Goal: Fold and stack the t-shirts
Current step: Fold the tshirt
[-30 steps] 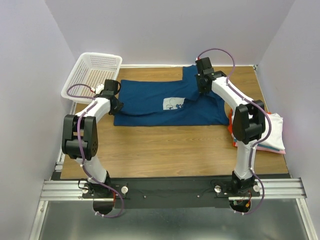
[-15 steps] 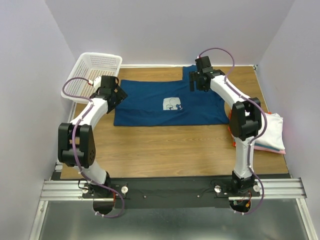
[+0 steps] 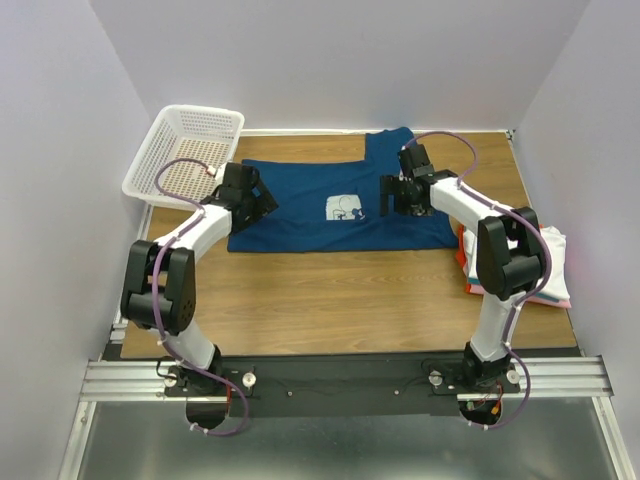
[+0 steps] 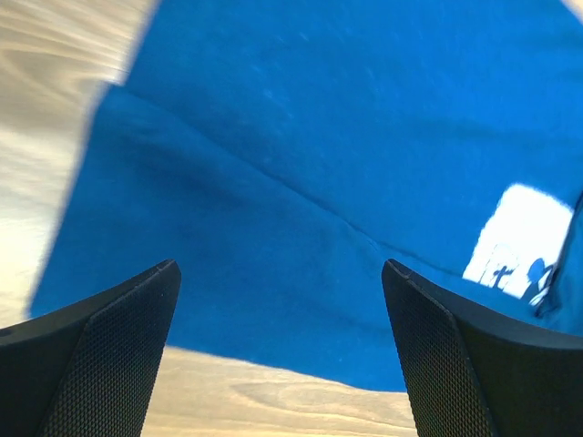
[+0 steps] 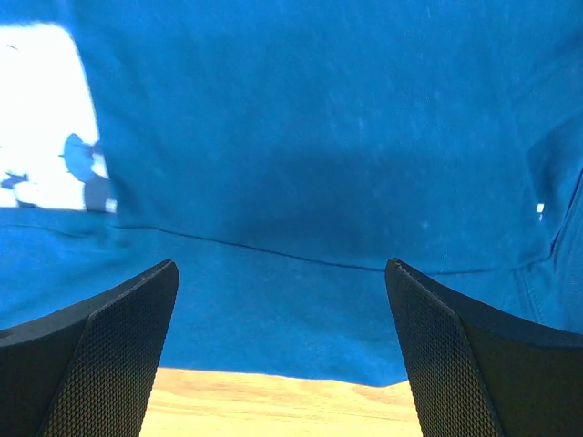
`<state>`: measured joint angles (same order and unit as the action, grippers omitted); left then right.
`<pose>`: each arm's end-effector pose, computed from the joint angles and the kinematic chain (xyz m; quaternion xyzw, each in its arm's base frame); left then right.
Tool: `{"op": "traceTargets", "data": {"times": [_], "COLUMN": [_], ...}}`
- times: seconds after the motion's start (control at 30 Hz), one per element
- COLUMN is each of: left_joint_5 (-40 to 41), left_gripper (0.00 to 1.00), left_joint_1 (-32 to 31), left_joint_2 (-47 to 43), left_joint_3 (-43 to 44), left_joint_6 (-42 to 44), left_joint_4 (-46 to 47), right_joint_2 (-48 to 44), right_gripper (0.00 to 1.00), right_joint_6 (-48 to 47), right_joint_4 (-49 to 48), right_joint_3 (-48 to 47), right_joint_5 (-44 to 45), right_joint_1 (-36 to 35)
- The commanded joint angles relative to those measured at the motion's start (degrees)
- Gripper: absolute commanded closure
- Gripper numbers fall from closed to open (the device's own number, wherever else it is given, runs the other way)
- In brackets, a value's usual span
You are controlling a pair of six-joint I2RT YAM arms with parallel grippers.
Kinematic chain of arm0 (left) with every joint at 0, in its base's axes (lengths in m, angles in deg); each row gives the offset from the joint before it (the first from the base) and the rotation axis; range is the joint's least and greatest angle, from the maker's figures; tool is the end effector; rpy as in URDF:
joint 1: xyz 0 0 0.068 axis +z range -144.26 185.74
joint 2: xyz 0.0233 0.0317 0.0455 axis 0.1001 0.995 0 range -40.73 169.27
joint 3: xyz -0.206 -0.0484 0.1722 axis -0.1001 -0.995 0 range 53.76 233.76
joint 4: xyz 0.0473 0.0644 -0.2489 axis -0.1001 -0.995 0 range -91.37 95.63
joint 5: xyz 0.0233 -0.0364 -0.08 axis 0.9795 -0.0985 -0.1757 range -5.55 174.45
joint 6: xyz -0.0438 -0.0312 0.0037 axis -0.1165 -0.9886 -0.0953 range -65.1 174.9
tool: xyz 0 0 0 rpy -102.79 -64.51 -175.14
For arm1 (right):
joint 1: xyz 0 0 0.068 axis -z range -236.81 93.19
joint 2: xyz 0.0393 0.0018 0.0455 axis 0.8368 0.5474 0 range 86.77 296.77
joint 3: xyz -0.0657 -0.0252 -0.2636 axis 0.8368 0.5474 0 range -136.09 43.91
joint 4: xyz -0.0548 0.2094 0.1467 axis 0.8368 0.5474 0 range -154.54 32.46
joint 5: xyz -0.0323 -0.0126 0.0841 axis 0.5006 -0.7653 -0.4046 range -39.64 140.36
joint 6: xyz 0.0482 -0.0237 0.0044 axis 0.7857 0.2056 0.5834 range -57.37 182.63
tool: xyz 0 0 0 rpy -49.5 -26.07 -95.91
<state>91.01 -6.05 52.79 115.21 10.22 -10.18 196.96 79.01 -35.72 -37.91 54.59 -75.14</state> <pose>0.3424 -0.0673 0.2166 -0.2835 0.8877 -0.1227 0.3413 0.3944 0.1278 0.2057 -0.0060 0.9587 0.0504 0.2799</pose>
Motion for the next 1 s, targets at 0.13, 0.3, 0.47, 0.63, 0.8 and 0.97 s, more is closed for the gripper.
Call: {"op": "traceTargets", "data": {"times": [0.13,0.3,0.47,0.63,0.8,0.97], "left_joint_5": [-3.23,-3.14,-3.05,-0.24,1.08,1.43], "left_gripper": [0.02,0.02,0.02,0.02,0.02,0.02], "left_joint_1": [-1.22,-1.22,-1.22,-1.22,-1.22,-1.22], "left_joint_2": [7.99,10.81,11.96,7.22,1.86,-5.44], "left_joint_3": [2.62,1.39,-1.06,-7.12,-15.38,-22.41], "left_joint_6": [2.59,2.76,2.85,0.83,-0.84,-3.29], "left_joint_4": [2.89,3.77,2.81,1.4,1.05,-0.79], "right_joint_2": [-2.0,0.02,-0.94,-5.86,-10.25,-15.43], "right_gripper": [0.0,0.0,0.0,0.0,0.0,0.0], "right_joint_6": [2.95,2.96,4.45,4.89,5.42,7.6], "right_joint_4": [-1.75,-2.01,-2.28,-3.24,-4.12,-4.47], "right_joint_3": [6.66,7.9,12.12,17.83,23.72,30.12], "right_joint_5": [4.47,4.91,3.77,0.79,0.43,0.69], "right_joint_1": [0.75,1.01,1.1,0.93,-0.48,-2.85]}}
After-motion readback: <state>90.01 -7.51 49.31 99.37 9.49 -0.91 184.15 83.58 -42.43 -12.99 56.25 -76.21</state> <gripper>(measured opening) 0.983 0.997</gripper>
